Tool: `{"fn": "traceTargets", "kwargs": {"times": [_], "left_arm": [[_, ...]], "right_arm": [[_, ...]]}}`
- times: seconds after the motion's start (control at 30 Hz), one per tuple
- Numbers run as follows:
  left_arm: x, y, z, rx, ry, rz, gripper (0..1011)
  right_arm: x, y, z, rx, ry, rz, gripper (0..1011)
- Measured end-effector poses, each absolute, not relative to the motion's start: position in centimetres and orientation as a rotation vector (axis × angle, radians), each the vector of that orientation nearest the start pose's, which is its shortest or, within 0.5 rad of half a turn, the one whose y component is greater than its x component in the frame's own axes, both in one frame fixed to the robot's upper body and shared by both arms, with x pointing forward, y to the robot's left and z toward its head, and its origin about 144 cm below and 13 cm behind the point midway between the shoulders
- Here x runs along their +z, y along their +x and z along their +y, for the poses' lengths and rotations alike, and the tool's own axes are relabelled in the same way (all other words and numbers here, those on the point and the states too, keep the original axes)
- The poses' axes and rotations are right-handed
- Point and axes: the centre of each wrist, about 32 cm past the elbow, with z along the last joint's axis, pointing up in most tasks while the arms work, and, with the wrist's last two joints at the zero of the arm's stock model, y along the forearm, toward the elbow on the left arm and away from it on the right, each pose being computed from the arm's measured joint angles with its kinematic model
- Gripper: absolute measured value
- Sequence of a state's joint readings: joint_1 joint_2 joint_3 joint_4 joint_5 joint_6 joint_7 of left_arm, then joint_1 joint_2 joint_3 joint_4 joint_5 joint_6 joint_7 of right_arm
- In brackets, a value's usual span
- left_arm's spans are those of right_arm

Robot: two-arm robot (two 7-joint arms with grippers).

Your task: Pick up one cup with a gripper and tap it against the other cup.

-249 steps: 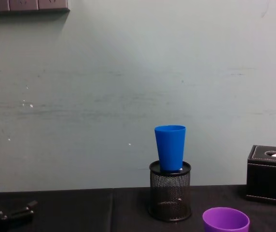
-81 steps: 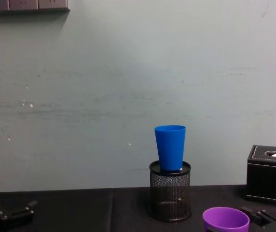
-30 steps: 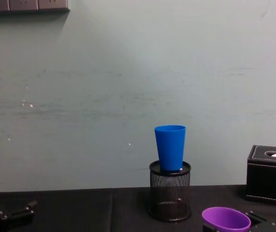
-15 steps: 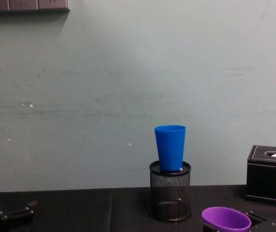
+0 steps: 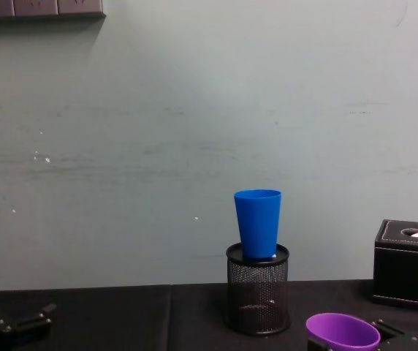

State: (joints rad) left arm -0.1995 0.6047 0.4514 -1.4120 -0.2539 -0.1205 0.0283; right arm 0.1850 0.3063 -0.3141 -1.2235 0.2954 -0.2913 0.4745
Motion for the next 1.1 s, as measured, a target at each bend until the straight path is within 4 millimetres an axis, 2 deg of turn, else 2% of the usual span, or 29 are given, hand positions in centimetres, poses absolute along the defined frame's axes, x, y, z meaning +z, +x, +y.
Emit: {"fn": "traceTargets", "kwargs": {"times": [0.6,1.1], "left_arm": [[114.0,48.9,31.0,1.248,0.304,-0.285,1011],[114.0,48.9,31.0,1.248,0.305,-0.285,1011]], "right_arm": [[108.9,49.3,-26.0,-0.902,-0.011,-0.075,724],[110.9,48.9,-25.4,-0.912,0.013,-0.076,724]]}}
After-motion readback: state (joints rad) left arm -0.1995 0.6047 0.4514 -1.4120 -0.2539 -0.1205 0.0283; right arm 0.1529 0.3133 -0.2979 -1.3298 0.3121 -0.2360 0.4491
